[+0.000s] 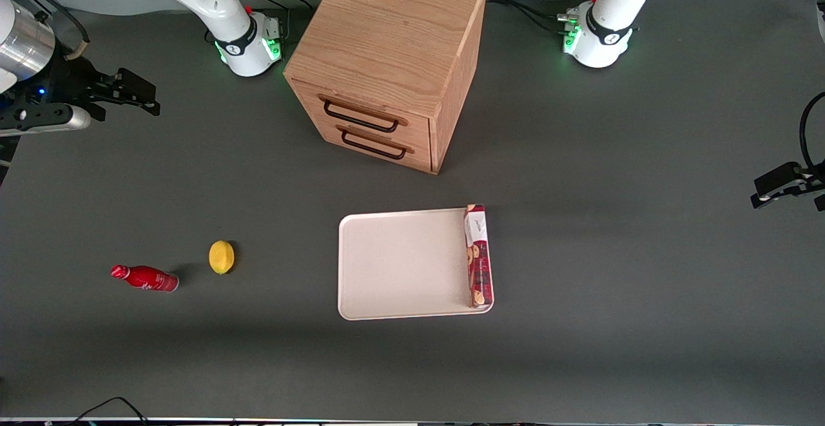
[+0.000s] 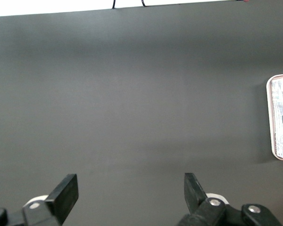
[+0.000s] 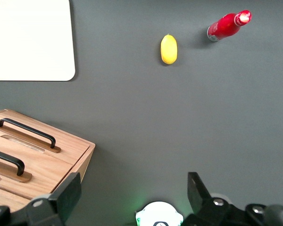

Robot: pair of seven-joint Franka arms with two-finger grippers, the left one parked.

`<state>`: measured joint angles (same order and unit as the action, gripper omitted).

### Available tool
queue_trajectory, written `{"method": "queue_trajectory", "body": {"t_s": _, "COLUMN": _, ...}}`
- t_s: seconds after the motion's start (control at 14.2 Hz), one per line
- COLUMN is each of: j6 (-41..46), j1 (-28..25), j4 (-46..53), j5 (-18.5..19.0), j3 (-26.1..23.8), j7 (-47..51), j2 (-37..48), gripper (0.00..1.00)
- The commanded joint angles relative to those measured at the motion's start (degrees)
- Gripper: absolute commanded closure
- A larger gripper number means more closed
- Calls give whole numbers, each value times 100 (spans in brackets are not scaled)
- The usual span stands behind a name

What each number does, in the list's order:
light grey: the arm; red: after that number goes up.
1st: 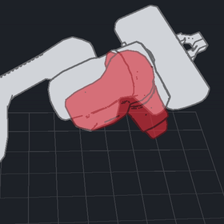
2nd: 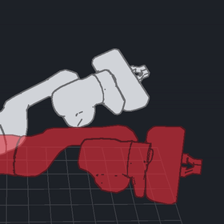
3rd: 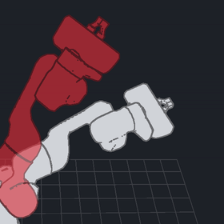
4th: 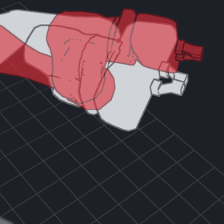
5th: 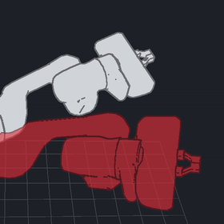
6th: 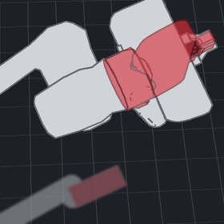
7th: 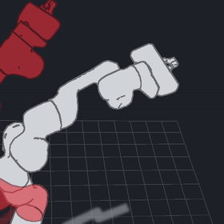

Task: Place coke bottle on tray
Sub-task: 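Move the right gripper down toward the red Coca-Cola bottle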

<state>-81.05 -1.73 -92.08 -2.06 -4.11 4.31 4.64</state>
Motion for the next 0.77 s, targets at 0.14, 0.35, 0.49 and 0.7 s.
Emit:
{"method": "queue_trajectory", "body": {"t_s": 0.14, "j6": -77, "j1": 68, "j4": 32, "j5": -66, "j3": 77, "j7": 79, "j2": -33, "gripper": 0}}
{"method": "queue_trajectory", "body": {"t_s": 0.35, "j6": -165, "j1": 94, "j4": 311, "j5": 406, "j3": 129, "j7": -410, "j2": -286, "gripper": 0}}
{"method": "queue_trajectory", "body": {"t_s": 0.49, "j6": -165, "j1": 94, "j4": 935, "j5": 558, "j3": 383, "j7": -1314, "j2": -822, "gripper": 0}}
{"method": "queue_trajectory", "body": {"t_s": 0.7, "j6": -558, "j1": 103, "j4": 1411, "j5": 540, "j3": 770, "j7": -2405, "j2": -1657, "gripper": 0}}
